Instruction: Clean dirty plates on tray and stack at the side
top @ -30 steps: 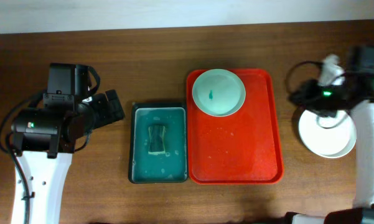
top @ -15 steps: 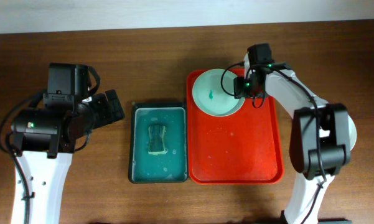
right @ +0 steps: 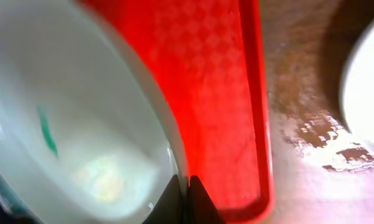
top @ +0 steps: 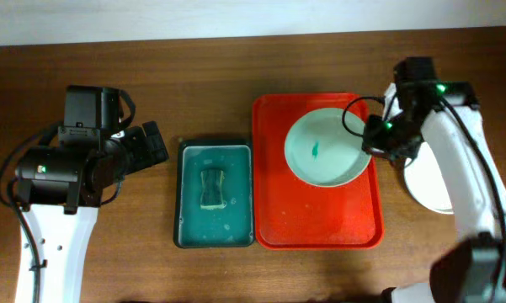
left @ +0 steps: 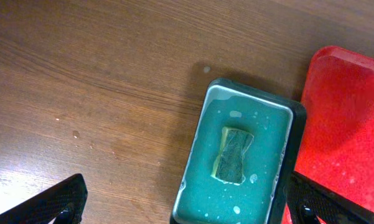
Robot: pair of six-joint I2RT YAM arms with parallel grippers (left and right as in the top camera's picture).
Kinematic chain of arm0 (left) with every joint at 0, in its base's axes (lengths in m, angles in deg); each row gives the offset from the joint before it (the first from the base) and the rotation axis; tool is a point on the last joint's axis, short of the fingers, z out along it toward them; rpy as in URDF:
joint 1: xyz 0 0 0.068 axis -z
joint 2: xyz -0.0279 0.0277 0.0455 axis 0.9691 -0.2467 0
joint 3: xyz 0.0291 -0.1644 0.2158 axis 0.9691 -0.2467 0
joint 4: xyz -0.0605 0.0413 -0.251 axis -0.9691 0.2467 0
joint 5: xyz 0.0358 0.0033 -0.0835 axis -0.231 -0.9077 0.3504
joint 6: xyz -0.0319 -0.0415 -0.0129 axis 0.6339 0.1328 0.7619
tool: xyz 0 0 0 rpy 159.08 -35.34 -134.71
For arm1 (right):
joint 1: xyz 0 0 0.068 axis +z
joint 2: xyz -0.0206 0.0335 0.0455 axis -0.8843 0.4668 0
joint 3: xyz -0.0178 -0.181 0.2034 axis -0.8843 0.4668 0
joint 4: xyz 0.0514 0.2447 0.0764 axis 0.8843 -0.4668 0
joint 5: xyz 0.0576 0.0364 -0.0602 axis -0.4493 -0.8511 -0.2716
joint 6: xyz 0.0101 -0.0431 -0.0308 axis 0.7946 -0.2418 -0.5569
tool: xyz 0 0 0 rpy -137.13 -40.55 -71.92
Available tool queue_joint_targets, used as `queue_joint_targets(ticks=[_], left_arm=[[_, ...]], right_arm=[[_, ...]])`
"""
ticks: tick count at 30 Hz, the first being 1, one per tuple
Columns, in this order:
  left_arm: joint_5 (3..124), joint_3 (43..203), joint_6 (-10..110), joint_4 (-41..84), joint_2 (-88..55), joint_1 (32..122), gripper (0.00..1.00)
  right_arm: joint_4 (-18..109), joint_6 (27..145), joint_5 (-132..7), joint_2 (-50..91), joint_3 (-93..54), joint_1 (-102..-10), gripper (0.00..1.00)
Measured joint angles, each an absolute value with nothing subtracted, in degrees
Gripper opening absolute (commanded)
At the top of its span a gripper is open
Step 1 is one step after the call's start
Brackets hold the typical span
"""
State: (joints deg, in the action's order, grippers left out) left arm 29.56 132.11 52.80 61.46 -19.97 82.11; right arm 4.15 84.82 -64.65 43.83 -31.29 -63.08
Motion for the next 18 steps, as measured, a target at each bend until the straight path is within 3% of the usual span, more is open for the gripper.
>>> queue_joint_targets(ticks=[4,9,13,18], left_arm=[[29.56,132.11,52.80,61.42,-19.97,82.11,0.99],[29.56,132.11,52.80,61.42,-19.97,82.11,0.99],[29.56,132.11,52.80,61.44,-19.97,82.11,1.00],[29.78,132.11,52.80,60.28,-19.97,82.11,1.00]], right_arm=[[10.27,86.85,-65.26,37.30,-13.30,-60.50,0.04],[33.84,89.86,-74.20,36.56,8.05,-60.45,0.04],[35.32,90.21,-72.34,36.53,10.65,-60.48,0.36],[22.62,81.30,-68.78,34.70,1.23,-60.48,0.38]])
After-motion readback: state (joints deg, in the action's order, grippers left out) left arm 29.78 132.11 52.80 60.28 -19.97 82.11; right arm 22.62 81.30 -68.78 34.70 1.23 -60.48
